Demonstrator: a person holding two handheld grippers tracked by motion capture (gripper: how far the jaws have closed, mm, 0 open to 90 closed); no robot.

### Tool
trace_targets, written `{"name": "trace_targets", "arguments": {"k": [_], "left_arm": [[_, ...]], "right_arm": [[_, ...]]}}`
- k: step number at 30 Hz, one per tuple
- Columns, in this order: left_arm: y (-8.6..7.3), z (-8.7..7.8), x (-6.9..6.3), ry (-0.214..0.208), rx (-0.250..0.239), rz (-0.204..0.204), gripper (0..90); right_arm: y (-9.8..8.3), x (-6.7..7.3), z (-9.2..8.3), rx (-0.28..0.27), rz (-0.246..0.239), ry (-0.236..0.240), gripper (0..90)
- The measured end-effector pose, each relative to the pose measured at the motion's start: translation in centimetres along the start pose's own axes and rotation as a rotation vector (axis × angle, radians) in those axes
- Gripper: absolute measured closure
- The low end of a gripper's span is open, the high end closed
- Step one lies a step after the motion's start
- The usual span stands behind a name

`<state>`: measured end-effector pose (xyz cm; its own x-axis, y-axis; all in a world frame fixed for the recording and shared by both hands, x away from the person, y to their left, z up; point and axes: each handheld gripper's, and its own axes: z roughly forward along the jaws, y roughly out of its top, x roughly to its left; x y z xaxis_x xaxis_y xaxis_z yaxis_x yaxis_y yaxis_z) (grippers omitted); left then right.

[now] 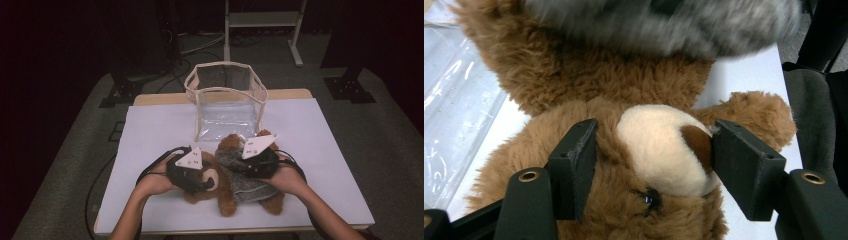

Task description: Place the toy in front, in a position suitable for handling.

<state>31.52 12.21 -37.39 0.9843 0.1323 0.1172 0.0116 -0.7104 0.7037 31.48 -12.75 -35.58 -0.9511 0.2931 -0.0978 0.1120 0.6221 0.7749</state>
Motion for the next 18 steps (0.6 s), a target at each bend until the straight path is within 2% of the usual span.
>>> {"name": "trace_targets", "arguments": {"k": [4, 8, 14, 18], "left_arm": [[-0.1, 0.0, 0.0, -0.003, 0.002, 0.004, 35.5], [0.0, 0.1, -0.1, -0.004, 0.001, 0.003, 35.5], [-0.1, 0.0, 0.0, -0.004, 0.004, 0.005, 35.5], [-0.1, 0.0, 0.0, -0.005, -0.004, -0.003, 35.4]], "right_arm": [[0.6, 0.1, 1.2, 0.026, -0.027, -0.001, 78.6], [-0.5, -0.3, 0.3, 0.016, -0.012, 0.002, 78.6], [-3.3, -1.0, -2.3, -0.017, 0.052, -0.02, 78.4], [-5.6, -1.2, -3.7, -0.024, 0.114, -0.033, 78.3]]}}
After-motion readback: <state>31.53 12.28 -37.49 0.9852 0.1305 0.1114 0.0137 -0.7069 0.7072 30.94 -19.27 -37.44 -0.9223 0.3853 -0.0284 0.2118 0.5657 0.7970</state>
